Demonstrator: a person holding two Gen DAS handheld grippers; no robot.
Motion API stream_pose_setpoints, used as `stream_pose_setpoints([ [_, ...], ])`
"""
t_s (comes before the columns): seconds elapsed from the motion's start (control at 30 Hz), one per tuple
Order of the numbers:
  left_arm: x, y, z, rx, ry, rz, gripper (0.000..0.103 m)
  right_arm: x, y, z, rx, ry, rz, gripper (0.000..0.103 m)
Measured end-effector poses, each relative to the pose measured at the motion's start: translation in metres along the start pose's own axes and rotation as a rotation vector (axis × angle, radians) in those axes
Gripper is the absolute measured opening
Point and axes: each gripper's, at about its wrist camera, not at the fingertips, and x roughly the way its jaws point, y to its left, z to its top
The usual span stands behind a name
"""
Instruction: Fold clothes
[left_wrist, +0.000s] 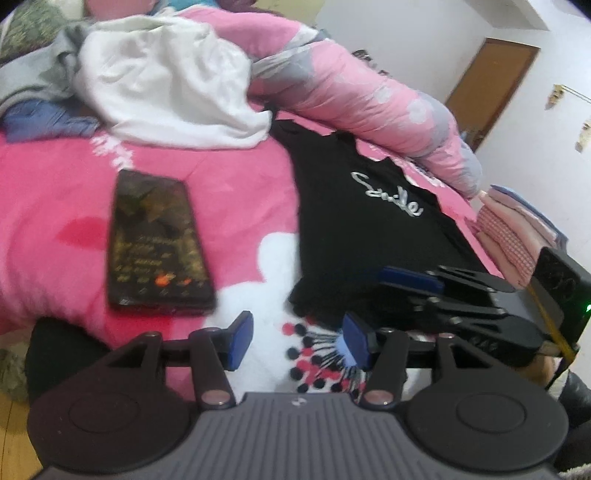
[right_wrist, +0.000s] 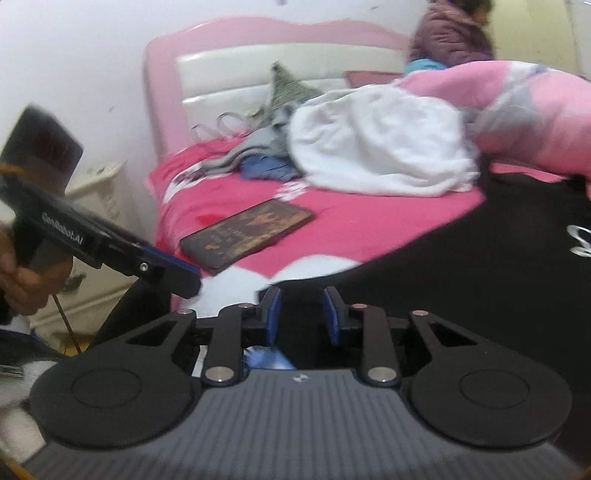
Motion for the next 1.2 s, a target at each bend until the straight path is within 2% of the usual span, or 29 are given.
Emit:
stream_pose_setpoints([
  [0.07,0.004,-0.007,0.002,0.024,-0.003,-0.018,0.062,-0.021,-0.011,-0.003,0.058,-0.022,-0.031,0.027],
  [0.13,0.009,-0.015,0.003,0.045,-0.002,-0.036,0.067,-0.043,-0.022,-0.008,0.135,-0.047,-0.086,0.034],
  [0.2,0.013,-0.022,0.002,0.061,-0.002,-0.049,0.072,-0.065,-0.033,-0.014,0.213,-0.073,-0.145,0.051],
  [0.33,0.021,-0.038,-0.001,0.076,-0.016,-0.057,0.089,-0.109,-0.052,-0.025,0.347,-0.153,-0.259,0.063],
  [0.4,0.024,-0.045,-0.002,0.078,-0.029,-0.058,0.095,-0.13,-0.061,-0.029,0.408,-0.204,-0.314,0.079],
  [0.43,0.024,-0.05,-0.003,0.081,-0.034,-0.057,0.098,-0.139,-0.066,-0.03,0.434,-0.231,-0.34,0.083],
  [0.5,0.025,-0.058,-0.005,0.088,-0.034,-0.043,0.102,-0.156,-0.076,-0.031,0.473,-0.276,-0.375,0.089],
  [0.67,0.031,-0.078,-0.011,0.134,-0.014,0.026,0.103,-0.172,-0.086,-0.032,0.507,-0.321,-0.427,0.102],
  [0.77,0.034,-0.084,-0.012,0.152,-0.005,0.081,0.103,-0.172,-0.09,-0.032,0.534,-0.332,-0.457,0.102],
  [0.87,0.034,-0.085,-0.012,0.153,-0.001,0.133,0.103,-0.169,-0.09,-0.03,0.535,-0.307,-0.51,0.102],
  [1.0,0.034,-0.086,-0.011,0.148,0.001,0.183,0.103,-0.163,-0.081,-0.024,0.477,-0.263,-0.6,0.102],
  [1.13,0.035,-0.089,-0.008,0.142,0.005,0.165,0.103,-0.161,-0.073,-0.019,0.411,-0.223,-0.73,0.102],
  [1.2,0.038,-0.09,-0.006,0.14,0.003,0.148,0.103,-0.168,-0.07,-0.019,0.373,-0.232,-0.781,0.102],
])
